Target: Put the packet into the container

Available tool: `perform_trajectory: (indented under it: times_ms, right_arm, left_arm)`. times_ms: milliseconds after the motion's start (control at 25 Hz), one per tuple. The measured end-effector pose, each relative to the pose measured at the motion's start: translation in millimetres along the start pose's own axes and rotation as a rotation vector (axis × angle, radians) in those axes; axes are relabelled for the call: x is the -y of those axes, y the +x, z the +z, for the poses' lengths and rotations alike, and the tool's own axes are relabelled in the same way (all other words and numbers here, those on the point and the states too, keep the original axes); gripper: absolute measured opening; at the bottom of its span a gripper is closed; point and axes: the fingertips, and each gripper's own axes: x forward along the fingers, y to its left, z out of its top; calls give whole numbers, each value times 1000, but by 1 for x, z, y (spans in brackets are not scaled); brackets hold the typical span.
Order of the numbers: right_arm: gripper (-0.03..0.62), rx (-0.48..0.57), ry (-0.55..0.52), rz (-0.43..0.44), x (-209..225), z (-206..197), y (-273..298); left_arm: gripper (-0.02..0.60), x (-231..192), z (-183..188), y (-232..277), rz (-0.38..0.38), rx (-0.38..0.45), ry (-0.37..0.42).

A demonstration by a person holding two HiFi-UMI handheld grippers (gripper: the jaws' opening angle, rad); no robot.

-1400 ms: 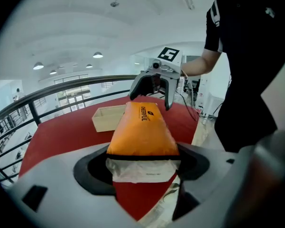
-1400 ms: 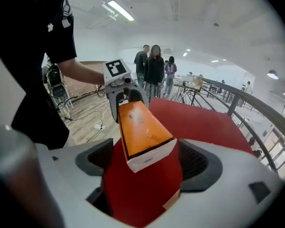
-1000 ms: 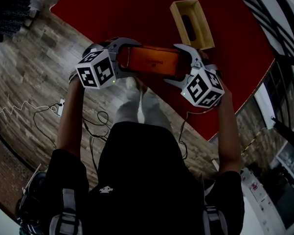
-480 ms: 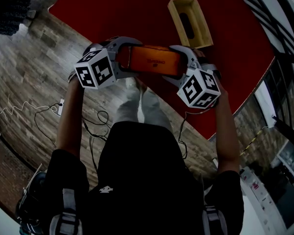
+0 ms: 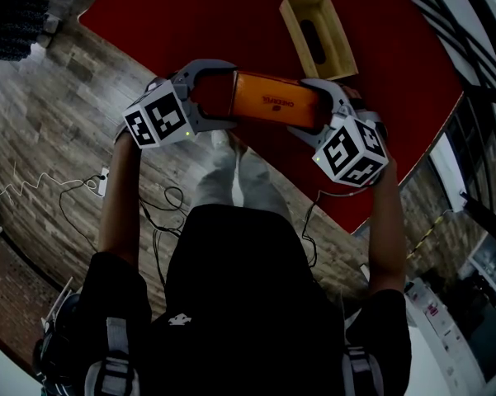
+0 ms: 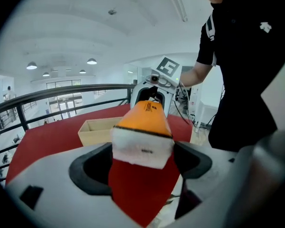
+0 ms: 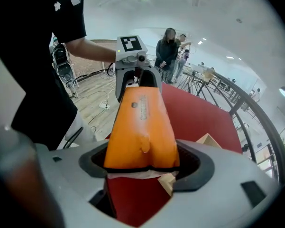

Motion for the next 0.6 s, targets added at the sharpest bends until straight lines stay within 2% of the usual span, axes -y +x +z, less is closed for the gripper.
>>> perform_trajectory:
  times_ms: [160, 200, 240, 280, 320, 360, 480, 600]
  right_arm:
    - [371, 14, 104, -70, 25, -19, -19]
    - [371, 22, 133, -98, 32, -23, -22]
    - [373, 30, 163, -130, 40, -27, -24]
    - [373, 37, 198, -164, 49, -30, -25]
    - [373, 47, 239, -201, 59, -34, -26]
    - [373, 58, 284, -238, 69, -38, -27]
    - [373, 81, 414, -353, 98, -55, -29]
    - [373, 82, 519, -452, 125, -76, -29]
  left_arm:
    - [397, -9, -4, -8, 39, 16, -59]
    - [352, -13, -3, -11, 70, 33, -70]
    - [238, -19, 0, -14, 117, 56, -76]
    - [88, -26, 3, -19, 171, 86, -81]
    - [30, -32, 8, -23, 218, 121, -90]
    - [11, -37, 13, -25, 250, 155, -107]
    - [8, -44, 22, -24, 301, 227, -165]
    - [8, -44, 20, -13, 334, 225, -194]
